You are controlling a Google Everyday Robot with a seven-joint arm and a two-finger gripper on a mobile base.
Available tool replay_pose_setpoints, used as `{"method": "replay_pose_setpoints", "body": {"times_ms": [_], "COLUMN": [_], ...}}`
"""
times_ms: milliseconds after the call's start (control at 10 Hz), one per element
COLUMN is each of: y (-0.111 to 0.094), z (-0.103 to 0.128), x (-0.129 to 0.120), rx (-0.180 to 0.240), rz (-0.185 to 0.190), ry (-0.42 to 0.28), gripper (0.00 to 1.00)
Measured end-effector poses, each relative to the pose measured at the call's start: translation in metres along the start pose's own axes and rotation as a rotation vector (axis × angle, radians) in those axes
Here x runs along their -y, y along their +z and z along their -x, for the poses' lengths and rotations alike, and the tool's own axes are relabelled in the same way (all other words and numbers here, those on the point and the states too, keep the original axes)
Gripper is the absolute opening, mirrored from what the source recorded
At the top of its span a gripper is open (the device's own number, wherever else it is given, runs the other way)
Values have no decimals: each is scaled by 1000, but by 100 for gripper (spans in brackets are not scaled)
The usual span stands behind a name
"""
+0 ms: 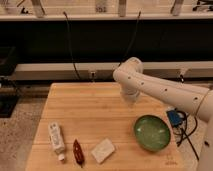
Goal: Move the arm in a circular motion
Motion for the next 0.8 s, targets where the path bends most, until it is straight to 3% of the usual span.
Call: {"method": "replay_pose_setpoints", "body": {"times_ms": [800], "y": [1], "z": [-3], "x": [-7], "rx": [-8], "rz": [11], "ry": [-80], "gripper": [1]}}
